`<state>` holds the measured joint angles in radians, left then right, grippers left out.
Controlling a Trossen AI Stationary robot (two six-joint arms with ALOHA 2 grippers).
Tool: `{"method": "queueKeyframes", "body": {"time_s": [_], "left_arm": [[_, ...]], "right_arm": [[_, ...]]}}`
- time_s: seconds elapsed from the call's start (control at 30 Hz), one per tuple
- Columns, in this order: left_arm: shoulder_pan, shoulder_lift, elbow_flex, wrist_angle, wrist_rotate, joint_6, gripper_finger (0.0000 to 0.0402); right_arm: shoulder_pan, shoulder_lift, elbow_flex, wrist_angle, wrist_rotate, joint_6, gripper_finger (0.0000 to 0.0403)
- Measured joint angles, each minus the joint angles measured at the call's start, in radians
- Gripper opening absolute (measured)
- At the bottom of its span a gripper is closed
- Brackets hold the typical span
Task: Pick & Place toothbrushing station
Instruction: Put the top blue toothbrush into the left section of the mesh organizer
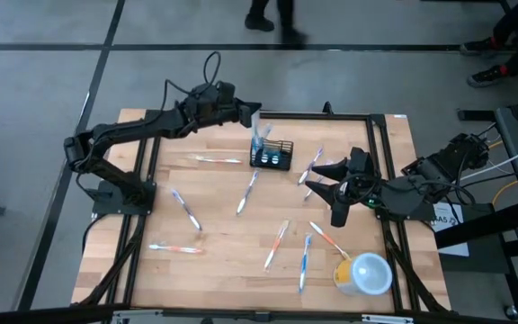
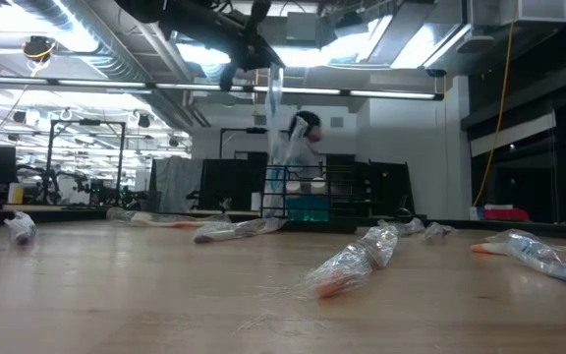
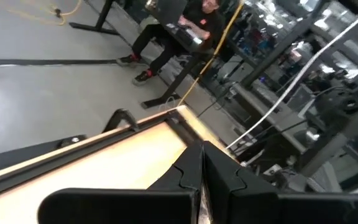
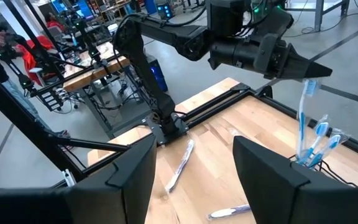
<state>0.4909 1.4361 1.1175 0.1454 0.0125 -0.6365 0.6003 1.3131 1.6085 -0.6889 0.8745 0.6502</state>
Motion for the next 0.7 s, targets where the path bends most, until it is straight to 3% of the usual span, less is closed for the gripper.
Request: {"method": "queueKeyframes", "body": {"time_s": [0.7], "left_arm": [[0.015, 0.044, 0.000, -0.013, 0.015, 0.032, 0.0001]], "right_arm": [[0.000, 0.000, 0.000, 0.008, 0.027, -0.002, 0.0217]]}}
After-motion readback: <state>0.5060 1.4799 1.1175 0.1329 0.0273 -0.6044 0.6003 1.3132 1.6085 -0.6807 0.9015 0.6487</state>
